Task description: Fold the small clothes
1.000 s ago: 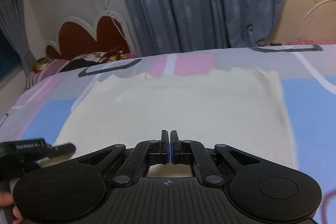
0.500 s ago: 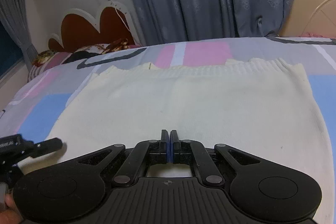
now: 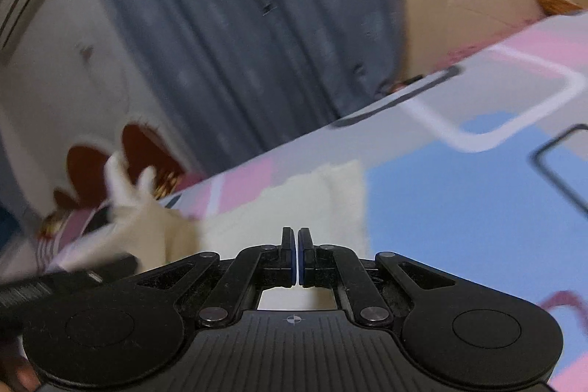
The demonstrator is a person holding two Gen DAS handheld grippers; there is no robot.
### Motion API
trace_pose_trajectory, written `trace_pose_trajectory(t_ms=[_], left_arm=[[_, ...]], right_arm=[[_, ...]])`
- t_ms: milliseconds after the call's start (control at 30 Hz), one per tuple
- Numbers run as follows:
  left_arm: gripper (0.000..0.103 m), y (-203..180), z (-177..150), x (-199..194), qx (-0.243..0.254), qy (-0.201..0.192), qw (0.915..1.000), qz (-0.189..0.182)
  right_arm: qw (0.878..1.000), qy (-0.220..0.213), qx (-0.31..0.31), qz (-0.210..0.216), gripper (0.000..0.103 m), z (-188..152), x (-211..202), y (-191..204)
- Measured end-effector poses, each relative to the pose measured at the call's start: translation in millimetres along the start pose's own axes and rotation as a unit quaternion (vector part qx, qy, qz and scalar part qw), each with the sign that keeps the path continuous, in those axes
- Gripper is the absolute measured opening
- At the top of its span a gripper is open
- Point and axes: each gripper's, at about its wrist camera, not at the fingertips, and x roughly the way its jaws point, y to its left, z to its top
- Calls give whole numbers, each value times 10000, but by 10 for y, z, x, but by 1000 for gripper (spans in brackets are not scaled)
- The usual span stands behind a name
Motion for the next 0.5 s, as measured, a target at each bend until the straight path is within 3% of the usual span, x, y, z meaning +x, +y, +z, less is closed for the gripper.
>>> trace_pose_trajectory(t_ms=[33, 67, 133, 200, 233, 267, 367, 433, 500], left_arm=[[13, -115, -86, 135, 100, 262, 9995, -116], [24, -215, -170, 259, 139, 610, 9978, -232], [34, -305, -268, 289, 302, 727, 9947, -659], [74, -291, -298, 73, 460, 389, 9967, -542], [74, -203, -271, -29, 380, 232, 9978, -496], [71, -34, -217, -124, 176, 84, 9986, -502], [71, 547, -34, -267, -453, -401, 9982, 48], [69, 847, 36, -213, -723, -329, 9960, 416], [64, 1074, 56, -108, -876, -154, 9949, 486]], right_arm=[[10000, -23, 34, -28, 2, 40, -64, -65], [10000, -15, 77, -37, 2, 63, -113, -142], [9998, 56, 161, -73, 3, 83, -171, -263], [9996, 161, 200, -93, 13, 96, -194, -325], [9997, 165, 191, -72, 49, 104, -201, -299], [9999, 66, 129, -37, 68, 100, -231, -273], [9994, 72, -108, 323, 66, 96, -219, -146], [9982, 240, -156, 530, 54, 75, -95, -41], [9968, 423, -294, 605, 52, 23, 59, 104]])
